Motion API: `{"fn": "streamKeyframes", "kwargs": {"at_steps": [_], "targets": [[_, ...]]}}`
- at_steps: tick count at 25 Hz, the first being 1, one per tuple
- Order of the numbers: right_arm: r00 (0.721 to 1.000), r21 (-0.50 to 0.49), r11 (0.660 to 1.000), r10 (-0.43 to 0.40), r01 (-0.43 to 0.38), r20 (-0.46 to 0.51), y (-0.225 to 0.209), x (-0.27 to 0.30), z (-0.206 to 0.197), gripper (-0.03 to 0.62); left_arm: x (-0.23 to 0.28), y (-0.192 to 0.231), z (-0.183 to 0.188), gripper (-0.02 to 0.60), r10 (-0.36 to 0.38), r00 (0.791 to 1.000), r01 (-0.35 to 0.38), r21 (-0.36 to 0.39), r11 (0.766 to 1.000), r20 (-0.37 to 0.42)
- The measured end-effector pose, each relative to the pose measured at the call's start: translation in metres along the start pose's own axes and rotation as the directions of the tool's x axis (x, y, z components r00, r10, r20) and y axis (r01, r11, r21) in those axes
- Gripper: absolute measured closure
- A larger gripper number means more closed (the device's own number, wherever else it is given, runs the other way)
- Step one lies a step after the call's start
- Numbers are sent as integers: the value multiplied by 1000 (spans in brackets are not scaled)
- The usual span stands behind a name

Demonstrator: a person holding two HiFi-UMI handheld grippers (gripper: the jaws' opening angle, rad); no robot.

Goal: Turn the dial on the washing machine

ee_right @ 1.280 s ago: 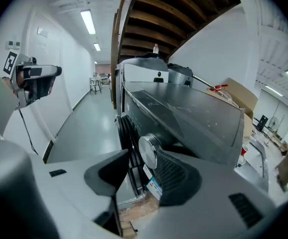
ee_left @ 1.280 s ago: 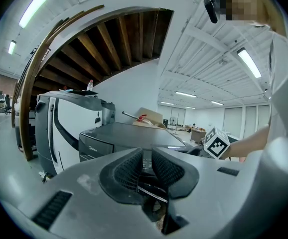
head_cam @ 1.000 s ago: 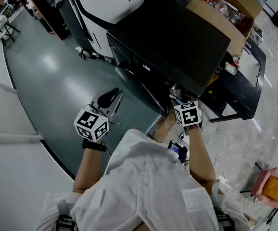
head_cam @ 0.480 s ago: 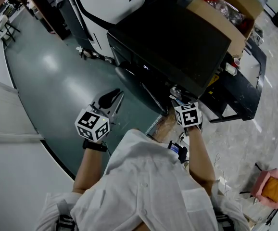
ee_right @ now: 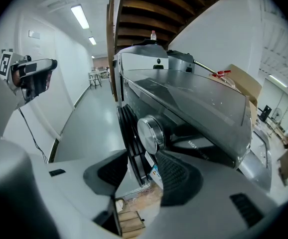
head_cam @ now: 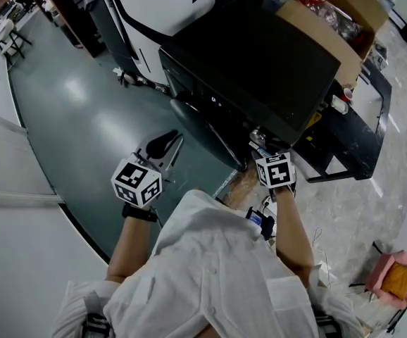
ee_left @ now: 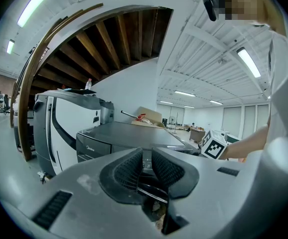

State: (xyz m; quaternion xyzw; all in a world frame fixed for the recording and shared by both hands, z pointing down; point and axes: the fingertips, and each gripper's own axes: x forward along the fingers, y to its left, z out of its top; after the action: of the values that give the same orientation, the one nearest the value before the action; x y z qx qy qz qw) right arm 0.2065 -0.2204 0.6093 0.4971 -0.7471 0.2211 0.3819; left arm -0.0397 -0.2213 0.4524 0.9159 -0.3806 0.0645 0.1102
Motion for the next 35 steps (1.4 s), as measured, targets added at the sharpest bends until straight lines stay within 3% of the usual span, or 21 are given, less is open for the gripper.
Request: {"fn": "streamKeyframes", "kwargs": {"at_steps": [35], "targets": [[993,75,992,106,-102,-46,15,27,-11,373,12,1,6,522,-11,1000,12,19,1000,-12]]}}
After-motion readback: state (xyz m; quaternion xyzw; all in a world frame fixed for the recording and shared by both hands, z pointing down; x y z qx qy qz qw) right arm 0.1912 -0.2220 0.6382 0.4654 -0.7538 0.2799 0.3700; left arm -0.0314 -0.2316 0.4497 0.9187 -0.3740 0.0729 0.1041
